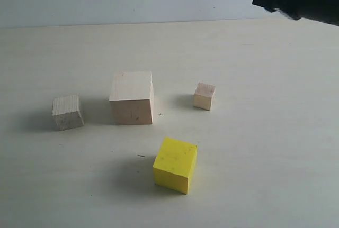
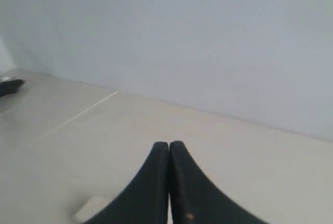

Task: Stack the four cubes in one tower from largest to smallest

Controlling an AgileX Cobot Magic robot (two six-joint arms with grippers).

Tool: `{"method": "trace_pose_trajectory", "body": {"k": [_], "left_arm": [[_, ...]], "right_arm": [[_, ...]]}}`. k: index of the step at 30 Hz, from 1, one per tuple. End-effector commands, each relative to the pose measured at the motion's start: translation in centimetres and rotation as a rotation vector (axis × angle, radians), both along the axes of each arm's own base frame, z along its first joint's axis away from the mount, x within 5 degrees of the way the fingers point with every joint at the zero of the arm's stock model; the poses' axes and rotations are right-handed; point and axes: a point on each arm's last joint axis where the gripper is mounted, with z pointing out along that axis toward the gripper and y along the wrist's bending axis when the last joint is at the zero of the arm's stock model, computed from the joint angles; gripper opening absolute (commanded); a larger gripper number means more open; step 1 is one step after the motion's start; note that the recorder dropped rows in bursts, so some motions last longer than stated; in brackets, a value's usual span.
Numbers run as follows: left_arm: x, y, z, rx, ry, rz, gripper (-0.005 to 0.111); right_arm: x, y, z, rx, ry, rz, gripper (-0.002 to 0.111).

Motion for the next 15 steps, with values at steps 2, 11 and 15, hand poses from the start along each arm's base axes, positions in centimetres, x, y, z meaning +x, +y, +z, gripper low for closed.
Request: {"method": "trace_pose_trajectory", "body": {"k": [2,11,15], "left_arm": [[0.0,0.1,0.1,-0.021,-0.016,0.011,0.000],[0.1,0.2,0.2,0.032,-0.061,0.024,0.000],[0.1,0.3,0.2,0.055,-0.073,0.026,0.000]], "right_arm": [[1.5,-2.0,-0.8,-0.382,-0.128,-0.211,0.000],[0.6,-4.2,-4.7,-0.729,0.021,-0.274,0.000],[0.8,-3.5,-0.3,-0.284,0.062,-0.375,0.000]]}}
